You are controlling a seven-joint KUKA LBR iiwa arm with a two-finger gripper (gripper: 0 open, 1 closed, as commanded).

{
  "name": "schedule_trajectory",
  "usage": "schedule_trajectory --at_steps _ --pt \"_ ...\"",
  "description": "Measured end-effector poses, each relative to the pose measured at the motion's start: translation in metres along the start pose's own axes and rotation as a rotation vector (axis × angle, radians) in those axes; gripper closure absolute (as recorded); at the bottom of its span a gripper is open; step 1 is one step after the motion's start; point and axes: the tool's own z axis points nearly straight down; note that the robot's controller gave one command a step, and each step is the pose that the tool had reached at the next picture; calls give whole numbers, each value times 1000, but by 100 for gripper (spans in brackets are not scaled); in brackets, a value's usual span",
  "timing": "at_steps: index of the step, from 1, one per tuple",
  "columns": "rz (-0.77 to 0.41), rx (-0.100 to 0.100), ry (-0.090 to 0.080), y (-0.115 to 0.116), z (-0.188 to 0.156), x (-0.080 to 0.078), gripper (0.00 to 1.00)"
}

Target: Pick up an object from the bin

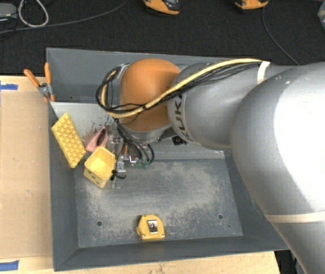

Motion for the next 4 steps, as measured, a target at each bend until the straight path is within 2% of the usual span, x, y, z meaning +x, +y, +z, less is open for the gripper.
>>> schedule_trajectory --at_steps 1,2,3,4 --pt "-140 2 -3 23 42 5 0" --pt "-112 -1 0 14 43 0 100" --pt "-111 -1 1 13 41 0 100" --pt "-109 0 4 13 3 1 100"
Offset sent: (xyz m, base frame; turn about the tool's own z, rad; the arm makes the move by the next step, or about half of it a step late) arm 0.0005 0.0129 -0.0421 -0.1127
